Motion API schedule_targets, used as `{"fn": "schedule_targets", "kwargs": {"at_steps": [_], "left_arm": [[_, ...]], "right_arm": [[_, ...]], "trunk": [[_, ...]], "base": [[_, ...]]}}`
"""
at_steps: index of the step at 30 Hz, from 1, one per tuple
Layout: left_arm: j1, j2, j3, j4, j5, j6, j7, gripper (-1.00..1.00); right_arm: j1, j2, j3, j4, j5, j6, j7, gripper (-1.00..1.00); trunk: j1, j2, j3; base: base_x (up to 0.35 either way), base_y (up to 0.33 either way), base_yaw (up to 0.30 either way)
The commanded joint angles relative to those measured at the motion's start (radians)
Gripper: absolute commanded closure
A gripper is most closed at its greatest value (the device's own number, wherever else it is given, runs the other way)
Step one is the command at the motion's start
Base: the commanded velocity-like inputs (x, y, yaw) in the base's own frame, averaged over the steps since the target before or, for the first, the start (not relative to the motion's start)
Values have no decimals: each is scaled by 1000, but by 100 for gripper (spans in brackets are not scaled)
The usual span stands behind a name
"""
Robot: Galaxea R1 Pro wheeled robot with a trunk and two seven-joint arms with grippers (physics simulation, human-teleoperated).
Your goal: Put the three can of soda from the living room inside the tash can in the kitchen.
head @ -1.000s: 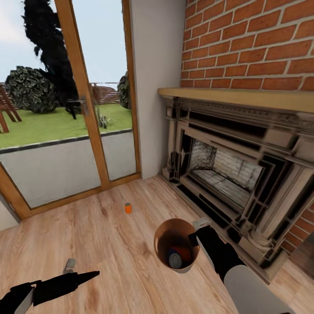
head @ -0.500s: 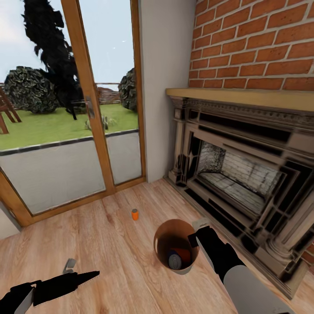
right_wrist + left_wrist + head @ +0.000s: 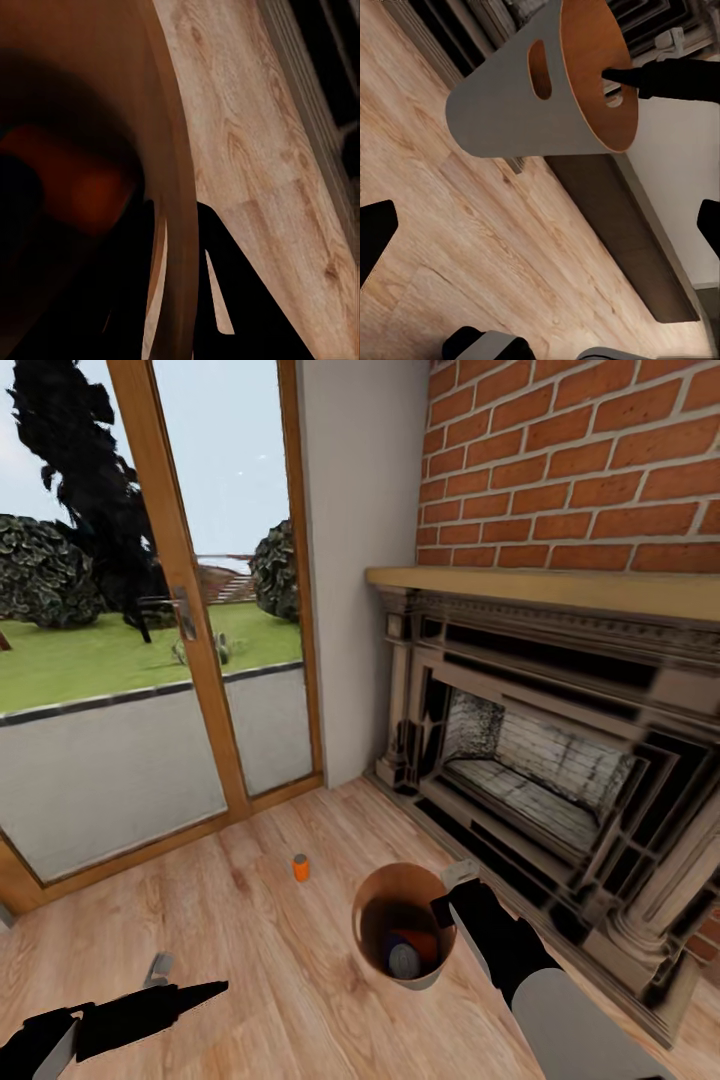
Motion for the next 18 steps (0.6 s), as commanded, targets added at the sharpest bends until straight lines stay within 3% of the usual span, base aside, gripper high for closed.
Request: {"fn": "schedule_targets", "kwargs": {"at_steps": [1, 18], "left_arm": [[0, 0, 0, 0, 0, 0, 0, -100], [0, 0, 1, 0, 0, 0, 0, -100]], "right_arm": [[0, 0, -1, -1, -13, -1, 5, 100], [0, 0, -1, -1, -13, -1, 5, 100]], "trunk": [[0, 0, 0], [0, 0, 1]], "base": [[252, 152, -50], [273, 193, -8]]}}
